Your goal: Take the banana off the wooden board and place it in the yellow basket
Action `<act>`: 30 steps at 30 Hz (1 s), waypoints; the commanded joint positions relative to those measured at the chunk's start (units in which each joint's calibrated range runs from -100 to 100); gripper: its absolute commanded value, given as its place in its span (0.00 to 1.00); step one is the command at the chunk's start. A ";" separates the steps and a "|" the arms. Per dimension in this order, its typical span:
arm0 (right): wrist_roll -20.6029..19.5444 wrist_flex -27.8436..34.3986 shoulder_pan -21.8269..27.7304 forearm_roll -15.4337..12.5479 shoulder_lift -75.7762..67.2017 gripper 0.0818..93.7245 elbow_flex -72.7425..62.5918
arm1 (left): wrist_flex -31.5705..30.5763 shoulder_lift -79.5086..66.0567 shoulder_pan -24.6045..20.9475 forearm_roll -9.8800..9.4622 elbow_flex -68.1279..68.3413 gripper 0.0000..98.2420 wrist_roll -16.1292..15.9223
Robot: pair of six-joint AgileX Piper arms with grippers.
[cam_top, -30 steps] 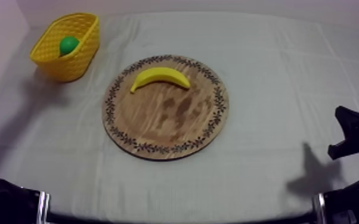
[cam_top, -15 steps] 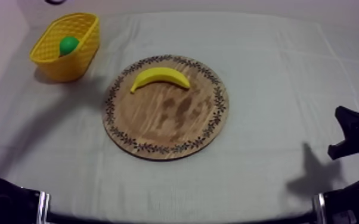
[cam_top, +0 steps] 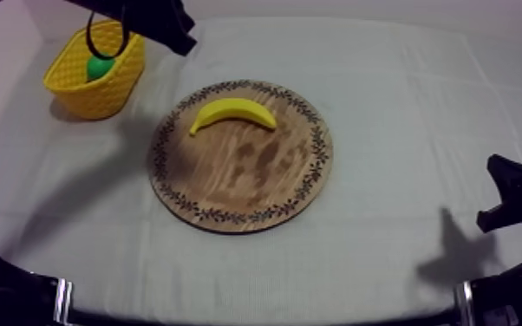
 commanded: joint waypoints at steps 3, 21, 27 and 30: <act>0.01 0.01 0.00 0.00 0.00 0.00 -0.03 | 0.31 0.23 -0.08 0.50 0.76 0.22 -1.11; 0.01 0.01 0.00 0.00 0.00 0.00 -0.03 | 6.97 3.06 -0.33 0.53 2.53 0.74 -5.57; 0.01 0.01 0.00 0.00 0.00 0.00 -0.03 | 4.65 6.53 -0.20 0.74 3.45 0.72 -6.40; 0.01 0.01 0.00 0.00 0.00 0.00 -0.03 | 2.29 8.90 -0.17 0.85 3.83 0.71 -6.80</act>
